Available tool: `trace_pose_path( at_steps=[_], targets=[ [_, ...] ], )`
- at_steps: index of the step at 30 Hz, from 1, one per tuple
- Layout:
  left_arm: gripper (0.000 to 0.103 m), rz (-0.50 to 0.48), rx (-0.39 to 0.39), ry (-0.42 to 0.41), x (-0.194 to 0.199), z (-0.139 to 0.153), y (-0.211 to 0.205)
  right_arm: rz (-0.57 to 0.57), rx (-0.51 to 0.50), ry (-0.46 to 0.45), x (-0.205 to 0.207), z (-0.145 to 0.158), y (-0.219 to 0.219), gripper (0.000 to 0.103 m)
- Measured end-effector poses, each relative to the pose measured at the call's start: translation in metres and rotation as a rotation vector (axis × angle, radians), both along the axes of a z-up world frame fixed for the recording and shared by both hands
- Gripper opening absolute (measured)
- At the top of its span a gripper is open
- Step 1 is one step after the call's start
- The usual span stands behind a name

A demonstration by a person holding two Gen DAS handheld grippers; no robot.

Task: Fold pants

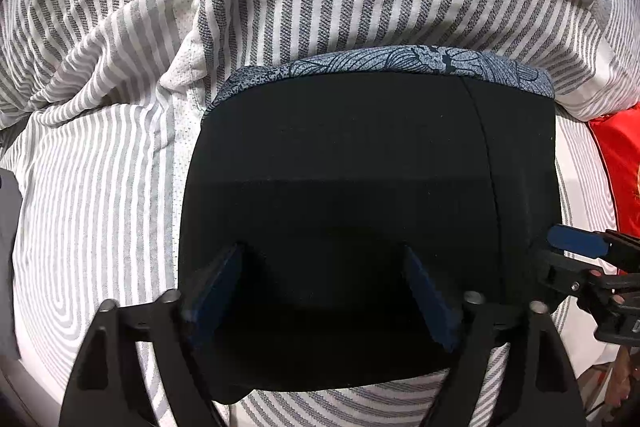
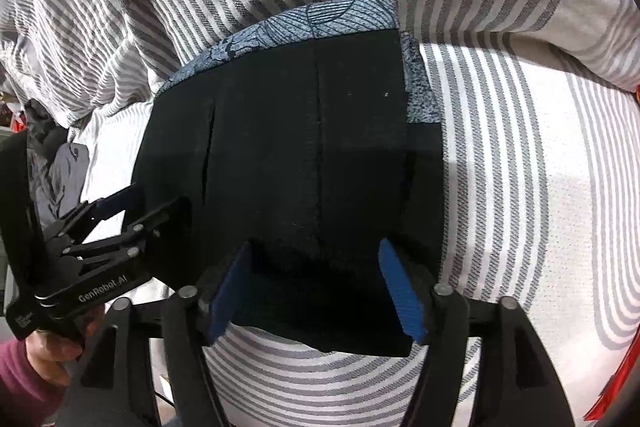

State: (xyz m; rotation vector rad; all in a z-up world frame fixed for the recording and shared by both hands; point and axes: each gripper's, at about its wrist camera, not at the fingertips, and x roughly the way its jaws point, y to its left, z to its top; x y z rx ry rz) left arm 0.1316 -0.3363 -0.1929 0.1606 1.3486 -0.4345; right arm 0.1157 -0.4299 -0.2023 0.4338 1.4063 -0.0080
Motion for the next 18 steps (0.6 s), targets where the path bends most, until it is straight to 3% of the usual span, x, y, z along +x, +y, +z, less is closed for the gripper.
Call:
trace_pose_path(
  at_steps=[9,18],
  targets=[
    [0.096,-0.002,0.002,0.008,0.002,-0.006,-0.002,0.022,-0.006,-0.015,0.001,0.000,0.005,0.080],
    [0.096,-0.003,0.005,0.037,0.006,-0.008,-0.002,-0.094,0.185,-0.074,-0.011,-0.002,-0.027,0.080]
  ],
)
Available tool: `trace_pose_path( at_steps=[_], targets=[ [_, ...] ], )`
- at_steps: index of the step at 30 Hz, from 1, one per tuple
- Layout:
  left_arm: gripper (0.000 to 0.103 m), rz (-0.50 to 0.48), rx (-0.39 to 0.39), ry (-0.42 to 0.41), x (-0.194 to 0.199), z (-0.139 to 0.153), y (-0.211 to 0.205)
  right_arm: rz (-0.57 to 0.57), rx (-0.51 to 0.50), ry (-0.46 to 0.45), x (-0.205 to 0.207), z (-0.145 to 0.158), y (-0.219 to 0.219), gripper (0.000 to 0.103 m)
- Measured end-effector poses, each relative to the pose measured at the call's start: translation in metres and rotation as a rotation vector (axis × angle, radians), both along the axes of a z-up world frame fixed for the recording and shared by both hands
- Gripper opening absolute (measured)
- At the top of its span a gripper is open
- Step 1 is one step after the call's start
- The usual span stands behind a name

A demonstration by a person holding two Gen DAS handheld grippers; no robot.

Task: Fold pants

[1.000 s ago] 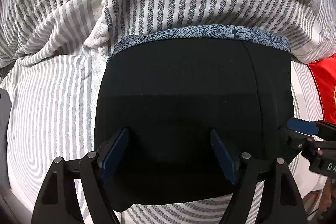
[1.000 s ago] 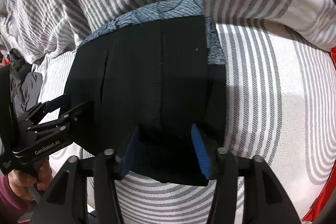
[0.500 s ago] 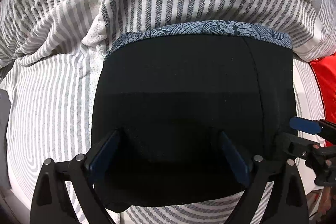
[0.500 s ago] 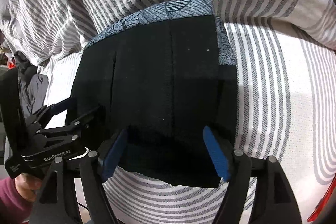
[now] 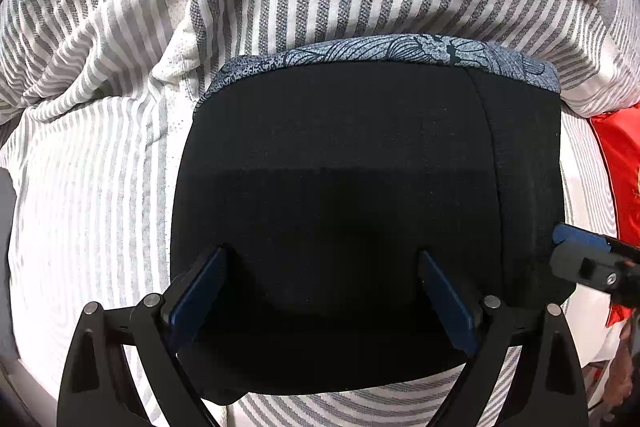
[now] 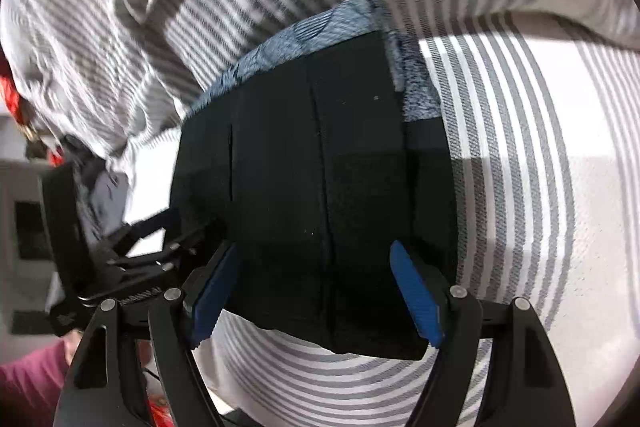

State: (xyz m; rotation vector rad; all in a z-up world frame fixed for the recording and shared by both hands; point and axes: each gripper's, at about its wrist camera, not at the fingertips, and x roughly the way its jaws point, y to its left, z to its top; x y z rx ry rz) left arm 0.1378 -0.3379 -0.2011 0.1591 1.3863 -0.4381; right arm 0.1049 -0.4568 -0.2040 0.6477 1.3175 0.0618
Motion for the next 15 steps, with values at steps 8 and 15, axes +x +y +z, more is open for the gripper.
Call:
trace_pose_path(
  at_steps=[8,15],
  targets=[
    [0.097,-0.001,-0.006,0.018,0.0041,-0.0040,0.0010,-0.008,-0.044,-0.022,-0.0065,0.0059,0.0066,0.080],
    [0.097,0.002,-0.003,0.009,0.0018,-0.0025,-0.0010,-0.037,-0.027,-0.019,-0.0062,0.0060,0.0027,0.080]
  ],
)
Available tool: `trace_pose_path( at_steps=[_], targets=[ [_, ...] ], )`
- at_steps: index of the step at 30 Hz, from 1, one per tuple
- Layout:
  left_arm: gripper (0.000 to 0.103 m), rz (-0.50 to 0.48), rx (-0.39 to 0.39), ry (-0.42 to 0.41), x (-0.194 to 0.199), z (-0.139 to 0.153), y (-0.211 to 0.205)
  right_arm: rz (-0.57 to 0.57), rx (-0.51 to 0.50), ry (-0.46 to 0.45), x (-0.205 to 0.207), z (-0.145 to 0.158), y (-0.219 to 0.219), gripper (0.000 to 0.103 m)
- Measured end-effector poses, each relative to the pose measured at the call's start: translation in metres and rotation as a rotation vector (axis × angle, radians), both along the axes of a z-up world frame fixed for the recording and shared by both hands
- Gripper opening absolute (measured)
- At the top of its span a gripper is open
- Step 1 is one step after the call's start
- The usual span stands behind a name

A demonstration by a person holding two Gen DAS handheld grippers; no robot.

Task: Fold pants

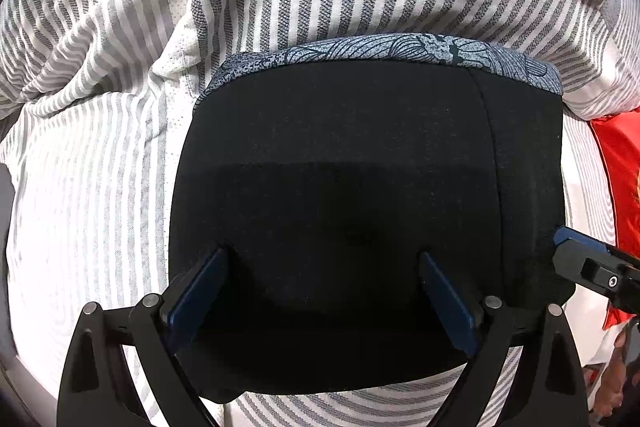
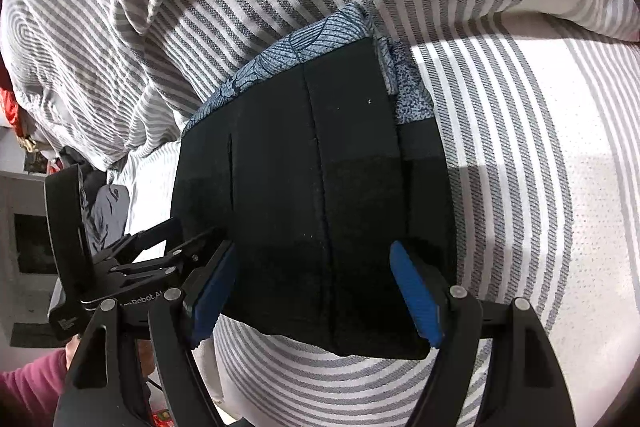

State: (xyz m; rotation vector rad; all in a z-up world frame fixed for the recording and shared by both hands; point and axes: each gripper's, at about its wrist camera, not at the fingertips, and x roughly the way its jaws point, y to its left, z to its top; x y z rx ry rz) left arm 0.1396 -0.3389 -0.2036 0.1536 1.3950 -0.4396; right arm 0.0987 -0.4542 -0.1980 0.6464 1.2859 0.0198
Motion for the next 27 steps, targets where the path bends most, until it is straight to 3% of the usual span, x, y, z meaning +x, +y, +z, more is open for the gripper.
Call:
trace_pose_path(
  at_steps=[9,13,19,27],
  targets=[
    [0.097,0.003,-0.004,-0.001,-0.001,0.000,0.004,-0.046,-0.003,0.023,-0.022,0.021,-0.007,0.080],
    [0.097,0.038,0.029,-0.031,-0.001,0.012,0.007,-0.054,0.011,0.049,-0.031,0.021,-0.012,0.080],
    [0.097,0.018,-0.033,-0.051,0.017,0.036,0.030,-0.049,-0.003,0.039,-0.027,0.025,-0.024,0.080],
    [0.097,-0.044,-0.126,0.060,0.053,0.022,0.058,-0.029,0.029,0.037,-0.002,0.015,-0.052,0.080]
  ],
)
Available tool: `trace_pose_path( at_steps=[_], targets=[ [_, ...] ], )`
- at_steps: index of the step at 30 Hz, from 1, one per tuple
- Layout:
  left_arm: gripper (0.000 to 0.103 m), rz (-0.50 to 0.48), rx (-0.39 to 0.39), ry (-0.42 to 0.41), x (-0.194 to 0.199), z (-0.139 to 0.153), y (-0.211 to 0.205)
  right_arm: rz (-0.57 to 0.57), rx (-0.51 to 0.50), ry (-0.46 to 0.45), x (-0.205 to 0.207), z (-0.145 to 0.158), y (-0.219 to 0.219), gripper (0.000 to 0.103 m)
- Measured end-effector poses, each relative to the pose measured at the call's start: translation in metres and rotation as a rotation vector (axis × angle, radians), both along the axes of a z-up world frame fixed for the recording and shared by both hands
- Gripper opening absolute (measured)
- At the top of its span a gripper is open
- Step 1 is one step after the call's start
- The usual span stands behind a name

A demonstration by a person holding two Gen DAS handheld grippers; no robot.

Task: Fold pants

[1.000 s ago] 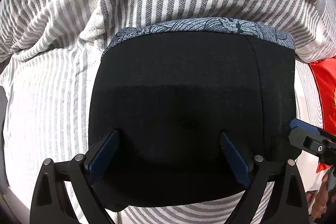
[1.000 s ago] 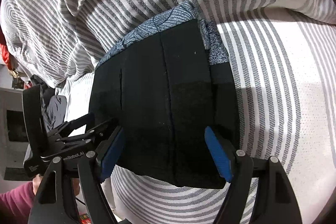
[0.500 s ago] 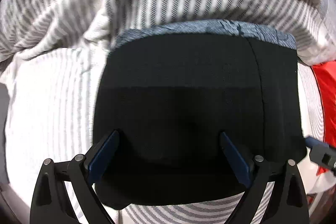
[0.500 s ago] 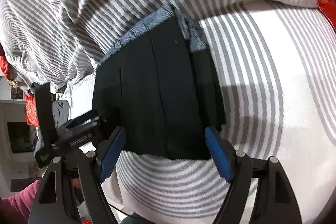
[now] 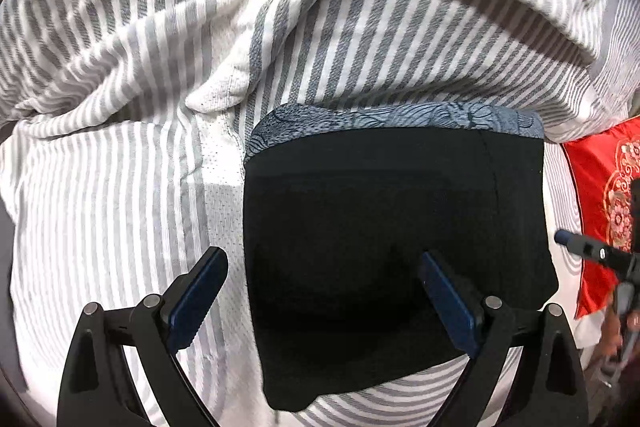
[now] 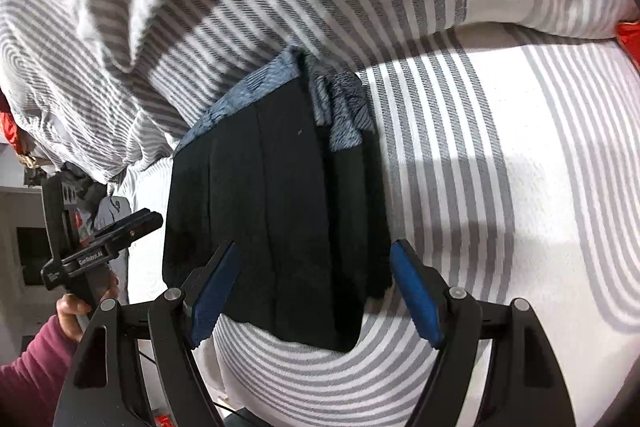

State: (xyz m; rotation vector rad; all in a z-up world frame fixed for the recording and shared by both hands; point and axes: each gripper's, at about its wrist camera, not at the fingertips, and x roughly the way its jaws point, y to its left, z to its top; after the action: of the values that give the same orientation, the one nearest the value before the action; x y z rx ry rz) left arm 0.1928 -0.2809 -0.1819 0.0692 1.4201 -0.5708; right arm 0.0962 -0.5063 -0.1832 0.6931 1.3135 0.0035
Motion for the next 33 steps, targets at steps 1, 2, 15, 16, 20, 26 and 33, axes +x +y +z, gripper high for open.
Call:
trace_pose_path(
  at_steps=[1,2,15,16,20,26,33],
  targets=[
    [0.097,-0.012,-0.004,0.007,0.003,-0.004,0.000,0.001,0.012,0.006,0.004,-0.005,-0.004,0.080],
    [0.097,-0.023,-0.007,0.013,0.005,-0.007,0.001,0.005,0.023,0.010,0.007,-0.010,-0.007,0.080],
    [0.097,-0.098,-0.064,0.099,0.019,-0.049,0.002,0.104,0.128,-0.001,0.032,-0.054,-0.010,0.080],
    [0.097,-0.099,-0.067,0.104,0.020,-0.051,0.003,0.103,0.142,-0.007,0.033,-0.056,-0.011,0.080],
    [0.097,-0.095,-0.089,0.134,0.022,-0.060,0.006,0.102,0.182,-0.026,0.033,-0.060,-0.019,0.081],
    [0.097,-0.051,-0.128,0.203,0.032,-0.073,0.023,0.101,0.206,-0.036,0.041,-0.060,-0.017,0.081],
    [0.097,-0.039,-0.148,0.221,0.035,-0.084,0.032,0.106,0.240,-0.030,0.038,-0.066,-0.021,0.081]
  ],
)
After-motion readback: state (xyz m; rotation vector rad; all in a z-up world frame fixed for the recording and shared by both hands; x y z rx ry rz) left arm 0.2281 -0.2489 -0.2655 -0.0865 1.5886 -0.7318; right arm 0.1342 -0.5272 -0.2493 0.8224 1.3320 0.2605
